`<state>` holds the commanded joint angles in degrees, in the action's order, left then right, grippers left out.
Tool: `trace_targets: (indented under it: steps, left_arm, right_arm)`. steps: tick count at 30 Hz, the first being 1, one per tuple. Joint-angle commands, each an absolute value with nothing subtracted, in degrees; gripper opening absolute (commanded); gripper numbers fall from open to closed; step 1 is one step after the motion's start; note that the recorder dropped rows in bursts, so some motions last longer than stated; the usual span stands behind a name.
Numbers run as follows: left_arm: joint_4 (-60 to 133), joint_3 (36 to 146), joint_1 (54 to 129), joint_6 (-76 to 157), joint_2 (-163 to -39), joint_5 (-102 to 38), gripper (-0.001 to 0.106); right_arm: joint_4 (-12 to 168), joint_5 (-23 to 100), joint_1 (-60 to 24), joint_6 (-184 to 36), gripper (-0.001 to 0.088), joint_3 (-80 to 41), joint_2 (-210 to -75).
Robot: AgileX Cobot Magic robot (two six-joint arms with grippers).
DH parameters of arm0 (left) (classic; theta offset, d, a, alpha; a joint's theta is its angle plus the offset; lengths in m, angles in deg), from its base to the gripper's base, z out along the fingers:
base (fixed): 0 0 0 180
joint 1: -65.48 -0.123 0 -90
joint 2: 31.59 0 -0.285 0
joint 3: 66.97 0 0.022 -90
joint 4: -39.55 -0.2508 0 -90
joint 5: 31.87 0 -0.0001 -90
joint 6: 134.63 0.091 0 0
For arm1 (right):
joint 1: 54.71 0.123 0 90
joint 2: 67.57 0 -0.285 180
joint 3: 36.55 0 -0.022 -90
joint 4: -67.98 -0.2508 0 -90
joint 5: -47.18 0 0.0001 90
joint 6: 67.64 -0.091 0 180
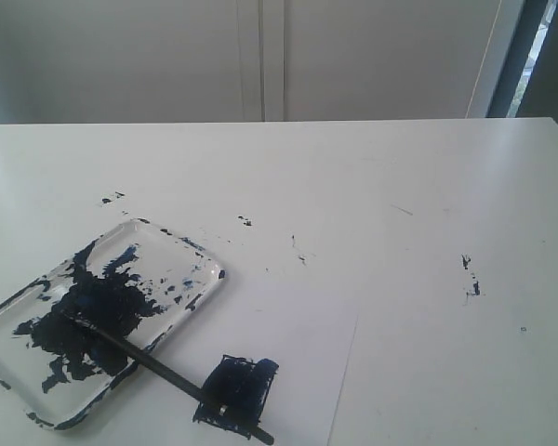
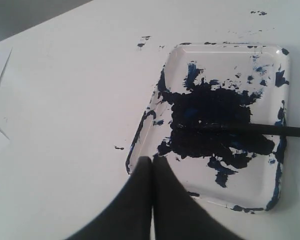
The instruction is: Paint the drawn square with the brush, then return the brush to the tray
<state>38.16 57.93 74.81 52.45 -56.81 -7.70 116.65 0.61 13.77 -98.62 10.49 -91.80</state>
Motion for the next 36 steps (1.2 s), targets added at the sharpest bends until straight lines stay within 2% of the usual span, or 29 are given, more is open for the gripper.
trace_targets:
  steps: [6, 12, 16, 20, 26, 32, 36]
  left_arm:
    - [38.7, 57.7, 74.8, 51.1, -51.2, -7.1, 0.0]
    - [39.5, 57.6, 74.8, 51.4, -49.5, -7.9, 0.0]
    - [43.0, 57.6, 74.8, 51.8, -49.5, -10.3, 0.0]
    - [46.4, 57.5, 74.8, 54.7, -49.5, -11.5, 0.0]
    - [63.2, 56.3, 74.9, 71.1, -49.5, -10.4, 0.0]
    - [86.1, 54.9, 74.9, 94.7, -49.6, -7.3, 0.0]
    - [88.9, 51.5, 74.9, 99.3, -49.8, -11.5, 0.0]
  right_arm:
    - [122.2, 6.5, 13.8, -101.4, 0.0, 13.4, -89.3]
    - [121.7, 1.2, 13.9, -100.9, 0.0, 13.5, -81.9]
    - [117.6, 2.8, 13.9, -100.9, 0.0, 13.5, -75.7]
    - [110.2, 11.3, 13.9, -100.8, 0.0, 13.5, -75.4]
    - [102.0, 31.0, 13.9, -97.7, 0.0, 18.4, -75.4]
    - [102.0, 33.3, 13.9, -97.7, 0.0, 26.8, -75.4]
    - [105.3, 37.2, 13.9, -97.6, 0.0, 32.5, -75.4]
